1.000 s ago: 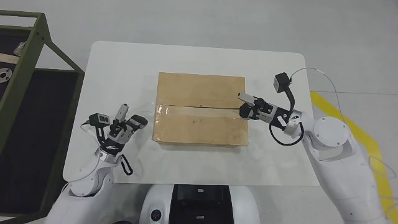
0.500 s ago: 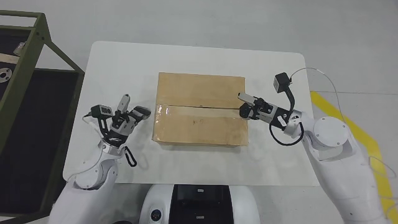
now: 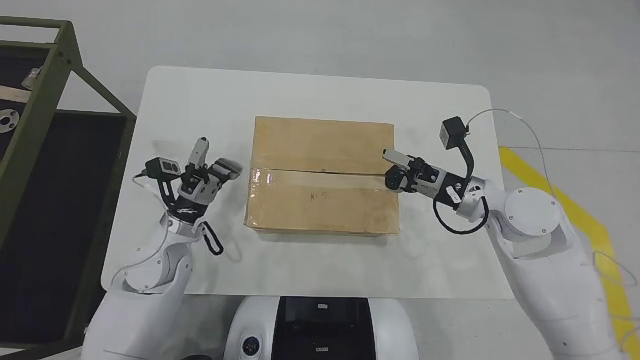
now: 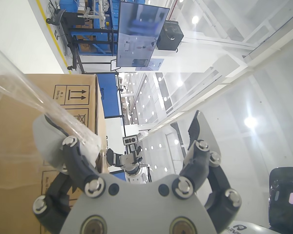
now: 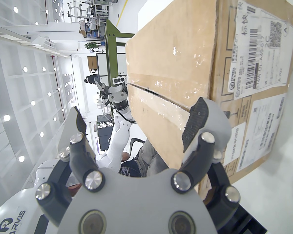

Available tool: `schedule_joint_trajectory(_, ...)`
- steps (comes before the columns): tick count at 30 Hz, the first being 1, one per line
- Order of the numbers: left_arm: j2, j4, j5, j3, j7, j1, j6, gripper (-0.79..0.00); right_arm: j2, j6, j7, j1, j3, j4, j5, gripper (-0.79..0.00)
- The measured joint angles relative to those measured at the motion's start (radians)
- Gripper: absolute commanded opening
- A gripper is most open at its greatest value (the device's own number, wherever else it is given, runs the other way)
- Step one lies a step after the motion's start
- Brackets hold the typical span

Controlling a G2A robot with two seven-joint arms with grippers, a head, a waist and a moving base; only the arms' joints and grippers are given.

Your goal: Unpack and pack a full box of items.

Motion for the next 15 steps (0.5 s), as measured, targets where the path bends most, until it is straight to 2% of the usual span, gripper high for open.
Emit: schedule_joint_trajectory(15,-0.014,-0.063,0.080,0.014,0.019,-0.002,-0.066,0.000,0.000,0.000,0.000,0.000,0.000,0.000,0.000,0.000)
